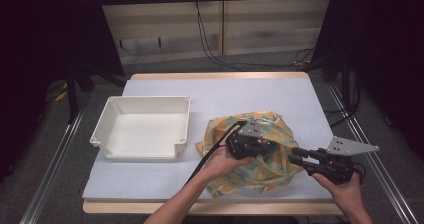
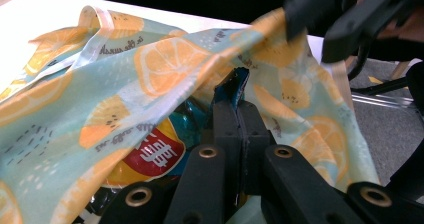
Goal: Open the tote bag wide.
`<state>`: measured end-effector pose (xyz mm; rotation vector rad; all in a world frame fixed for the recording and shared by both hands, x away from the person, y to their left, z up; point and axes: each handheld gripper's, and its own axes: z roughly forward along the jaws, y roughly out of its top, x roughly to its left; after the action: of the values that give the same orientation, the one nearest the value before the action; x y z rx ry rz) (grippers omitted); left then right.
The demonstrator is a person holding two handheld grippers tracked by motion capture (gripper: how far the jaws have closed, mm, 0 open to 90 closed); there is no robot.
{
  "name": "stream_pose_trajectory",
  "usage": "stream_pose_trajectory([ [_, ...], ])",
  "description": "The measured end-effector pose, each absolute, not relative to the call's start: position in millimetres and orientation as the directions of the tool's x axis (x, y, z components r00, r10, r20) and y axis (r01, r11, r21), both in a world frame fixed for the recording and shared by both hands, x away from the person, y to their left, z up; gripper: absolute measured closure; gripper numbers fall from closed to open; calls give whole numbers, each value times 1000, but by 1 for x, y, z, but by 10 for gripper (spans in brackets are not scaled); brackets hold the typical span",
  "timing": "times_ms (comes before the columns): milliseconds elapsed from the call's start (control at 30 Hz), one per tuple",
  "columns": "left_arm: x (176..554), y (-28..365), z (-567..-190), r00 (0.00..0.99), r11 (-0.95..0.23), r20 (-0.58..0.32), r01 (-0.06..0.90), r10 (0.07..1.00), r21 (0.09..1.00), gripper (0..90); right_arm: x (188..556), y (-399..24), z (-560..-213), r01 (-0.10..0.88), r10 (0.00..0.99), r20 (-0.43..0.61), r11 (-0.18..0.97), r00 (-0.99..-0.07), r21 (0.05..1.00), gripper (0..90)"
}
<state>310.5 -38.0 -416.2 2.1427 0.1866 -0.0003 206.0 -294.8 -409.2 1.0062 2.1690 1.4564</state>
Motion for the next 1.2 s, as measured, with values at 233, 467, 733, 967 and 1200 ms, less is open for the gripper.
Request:
stream_pose_trajectory([
  [233,308,-39,-417,989,-542,-70,128,127,831,894,227,-291,-410,380,733,75,259,-676,888,576],
  [467,307,-36,-417,989,-522,-84,136,122,842,893,240,-286,-415,392,750,62,272,-659,879,558],
  [733,304,-27,-411,991,-507,-76,122,111,853,893,261,-287,-426,424,760,76,273,-645,864,496],
  [967,304,-19,-406,990,-481,-78,126,118,868,893,273,-286,-434,447,762,81,286,-642,848,589],
  [1200,302,-19,-407,991,-491,-75,122,115,863,894,273,-292,-425,414,751,127,207,-647,887,735],
])
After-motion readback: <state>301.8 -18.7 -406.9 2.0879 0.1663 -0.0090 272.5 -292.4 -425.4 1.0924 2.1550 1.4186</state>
